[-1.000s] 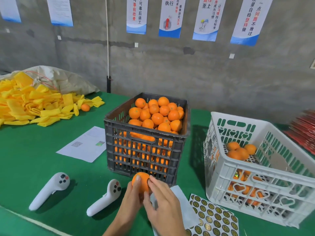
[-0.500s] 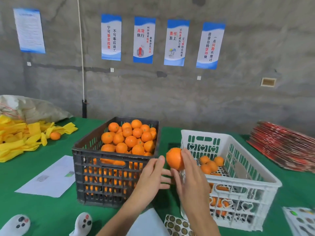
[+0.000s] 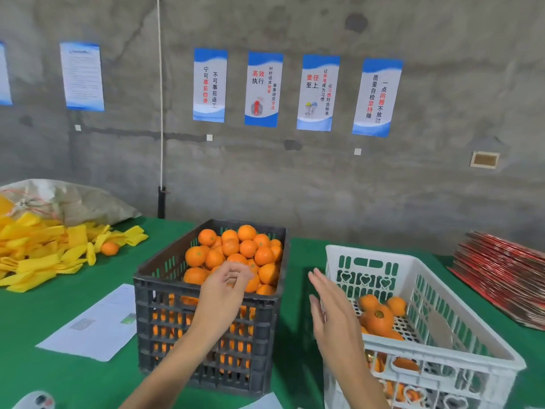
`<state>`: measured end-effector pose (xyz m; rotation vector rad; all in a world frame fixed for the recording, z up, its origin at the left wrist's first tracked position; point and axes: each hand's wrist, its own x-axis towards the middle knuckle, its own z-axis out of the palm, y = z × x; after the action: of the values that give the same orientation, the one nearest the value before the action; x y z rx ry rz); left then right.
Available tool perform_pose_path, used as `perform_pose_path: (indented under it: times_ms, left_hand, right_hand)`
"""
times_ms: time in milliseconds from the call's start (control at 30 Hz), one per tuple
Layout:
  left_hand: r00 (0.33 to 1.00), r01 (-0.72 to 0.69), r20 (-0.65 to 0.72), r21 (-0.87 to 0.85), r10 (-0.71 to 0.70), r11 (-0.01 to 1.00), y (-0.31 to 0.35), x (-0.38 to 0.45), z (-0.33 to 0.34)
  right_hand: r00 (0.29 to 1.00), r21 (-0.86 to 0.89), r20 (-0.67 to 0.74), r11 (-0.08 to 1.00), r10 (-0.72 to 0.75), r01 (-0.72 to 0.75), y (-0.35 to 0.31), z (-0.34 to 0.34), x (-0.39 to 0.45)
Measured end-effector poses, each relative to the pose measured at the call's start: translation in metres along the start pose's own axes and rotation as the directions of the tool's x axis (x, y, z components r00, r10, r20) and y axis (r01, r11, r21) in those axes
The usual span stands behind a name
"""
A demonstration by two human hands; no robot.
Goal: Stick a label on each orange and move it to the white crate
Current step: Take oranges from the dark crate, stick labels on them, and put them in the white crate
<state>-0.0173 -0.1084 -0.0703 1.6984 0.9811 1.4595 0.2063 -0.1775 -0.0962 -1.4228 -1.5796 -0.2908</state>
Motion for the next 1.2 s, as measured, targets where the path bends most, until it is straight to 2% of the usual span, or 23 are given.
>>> perform_pose_path:
  times_ms: [100, 233, 367, 467, 533, 633, 733, 867, 967, 1033, 1100, 1167, 1200]
  left_hand:
    - [0.999, -0.038, -0.004, 0.366, 0.043, 0.930, -0.024, 0.032, -0.038]
    - [0.990, 0.083, 0.028, 0.682, -0.139, 0.726, -0.049, 0.088, -0.085]
    - [0.950, 0.118, 0.093, 0.776, -0.298, 0.619, -0.066, 0.146, -0.104]
    - [0.912, 0.068, 0.165, 0.840, -0.374, 0.538, -0.081, 0.180, -0.100]
    - [0.897, 0.026, 0.190, 0.879, -0.400, 0.476, -0.095, 0.200, -0.095]
    - [0.860, 0.022, 0.172, 0.928, -0.480, 0.372, -0.117, 0.219, -0.092]
    - [0.836, 0.008, 0.184, 0.937, -0.516, 0.348, -0.133, 0.230, -0.094]
    - [0.865, 0.011, 0.192, 0.916, -0.463, 0.401, -0.137, 0.234, -0.094]
    - [0.930, 0.018, 0.151, 0.892, -0.335, 0.452, -0.125, 0.231, -0.095]
    - [0.967, 0.032, 0.127, 0.801, -0.220, 0.598, -0.106, 0.222, -0.098]
    - [0.990, 0.051, 0.071, 0.632, -0.123, 0.773, -0.083, 0.201, -0.099]
    - [0.995, 0.066, 0.041, 0.353, -0.086, 0.933, -0.058, 0.168, -0.098]
    - [0.995, 0.074, 0.053, 0.183, -0.085, 0.980, -0.046, 0.147, -0.097]
  right_hand:
    - [0.992, 0.120, 0.121, 0.992, -0.039, 0.024, -0.028, 0.029, 0.021]
    - [0.959, 0.223, 0.273, 0.975, -0.074, 0.012, -0.055, 0.066, 0.055]
    - [0.898, 0.191, 0.434, 0.981, -0.069, -0.017, -0.064, 0.095, 0.088]
    - [0.809, 0.111, 0.587, 0.993, -0.028, -0.046, -0.063, 0.112, 0.102]
    - [0.771, 0.076, 0.637, 0.995, -0.004, -0.058, -0.059, 0.122, 0.109]
    - [0.757, 0.051, 0.652, 0.995, 0.036, -0.091, -0.054, 0.133, 0.115]
    - [0.778, 0.045, 0.627, 0.994, 0.046, -0.095, -0.050, 0.139, 0.113]
    - [0.796, 0.034, 0.602, 0.993, 0.069, -0.112, -0.046, 0.141, 0.113]
    - [0.840, 0.031, 0.540, 0.996, 0.050, -0.079, -0.050, 0.136, 0.112]
    - [0.888, 0.034, 0.460, 0.998, 0.024, -0.044, -0.054, 0.130, 0.112]
    - [0.933, 0.061, 0.360, 0.998, -0.021, -0.001, -0.061, 0.123, 0.112]
    - [0.957, 0.117, 0.281, 0.992, -0.076, 0.044, -0.069, 0.114, 0.106]
    - [0.958, 0.153, 0.269, 0.986, -0.102, 0.062, -0.074, 0.109, 0.101]
